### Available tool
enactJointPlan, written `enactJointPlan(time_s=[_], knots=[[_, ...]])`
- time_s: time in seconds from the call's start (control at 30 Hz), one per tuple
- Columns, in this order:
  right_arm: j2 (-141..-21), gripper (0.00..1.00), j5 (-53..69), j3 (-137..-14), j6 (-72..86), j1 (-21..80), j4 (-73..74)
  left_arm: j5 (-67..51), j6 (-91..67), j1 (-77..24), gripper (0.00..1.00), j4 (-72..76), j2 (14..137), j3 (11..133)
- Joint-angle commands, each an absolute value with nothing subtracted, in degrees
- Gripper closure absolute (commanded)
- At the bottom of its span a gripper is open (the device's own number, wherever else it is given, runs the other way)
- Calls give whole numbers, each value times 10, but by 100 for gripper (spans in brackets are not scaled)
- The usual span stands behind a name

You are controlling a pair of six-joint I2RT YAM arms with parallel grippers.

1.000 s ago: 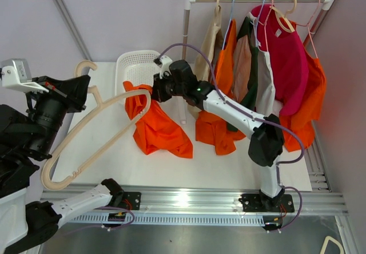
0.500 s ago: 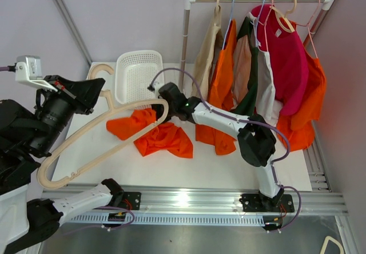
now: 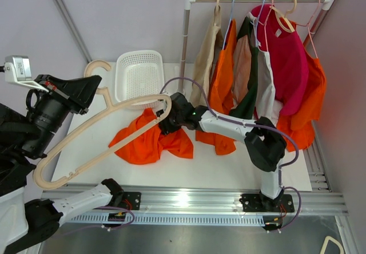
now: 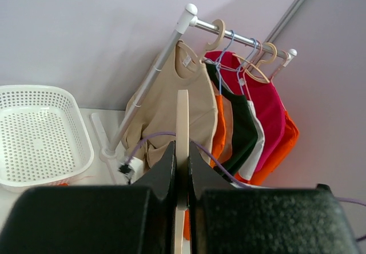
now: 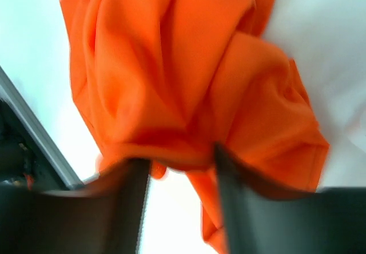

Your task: Remove the t-shirt from the hanger

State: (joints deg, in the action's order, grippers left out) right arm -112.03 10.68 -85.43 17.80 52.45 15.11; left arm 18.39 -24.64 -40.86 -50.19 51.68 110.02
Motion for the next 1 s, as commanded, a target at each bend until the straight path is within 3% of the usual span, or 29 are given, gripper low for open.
enactJointPlan(time_s=[0.0, 0.03, 0.13, 0.5, 0.97], knots=[[-1042, 44, 78, -816, 183, 528, 124, 210, -214, -409, 99, -448, 517, 1095], [-1015, 29, 69, -805, 185, 527, 125, 215, -207, -409, 99, -444, 519, 1097], [-973, 21, 42, -773, 189, 526, 125, 236, -179, -409, 99, -406, 518, 1071], [-814, 20, 38, -699, 220, 561, 161, 247, -61, -409, 99, -256, 534, 1008], [-592, 20, -28, -592, 226, 681, 235, 170, -1, -409, 99, -63, 706, 998]])
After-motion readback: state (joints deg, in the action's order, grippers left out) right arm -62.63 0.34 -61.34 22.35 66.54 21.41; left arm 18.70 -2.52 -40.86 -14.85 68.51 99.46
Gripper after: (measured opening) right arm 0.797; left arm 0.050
